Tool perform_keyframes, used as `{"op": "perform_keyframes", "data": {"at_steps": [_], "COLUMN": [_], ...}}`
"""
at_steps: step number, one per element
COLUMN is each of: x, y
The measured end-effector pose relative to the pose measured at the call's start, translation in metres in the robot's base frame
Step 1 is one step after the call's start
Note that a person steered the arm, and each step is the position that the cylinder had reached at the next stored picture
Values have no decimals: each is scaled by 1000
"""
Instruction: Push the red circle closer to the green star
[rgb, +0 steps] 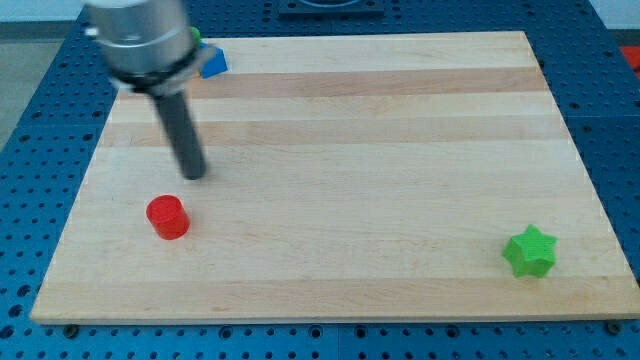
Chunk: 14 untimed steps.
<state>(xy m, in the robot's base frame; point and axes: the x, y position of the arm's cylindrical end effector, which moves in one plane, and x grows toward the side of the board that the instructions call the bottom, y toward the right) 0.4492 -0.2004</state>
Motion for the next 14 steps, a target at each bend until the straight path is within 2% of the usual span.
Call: {"op": "perform_keyframes", "data": {"at_steps": [1,2,3,8,9,10,11,12,14], "x": [16,37,63,66,66,62,78,97,95], "y": [-77,-105,-87,190,218,189,162,176,259]}}
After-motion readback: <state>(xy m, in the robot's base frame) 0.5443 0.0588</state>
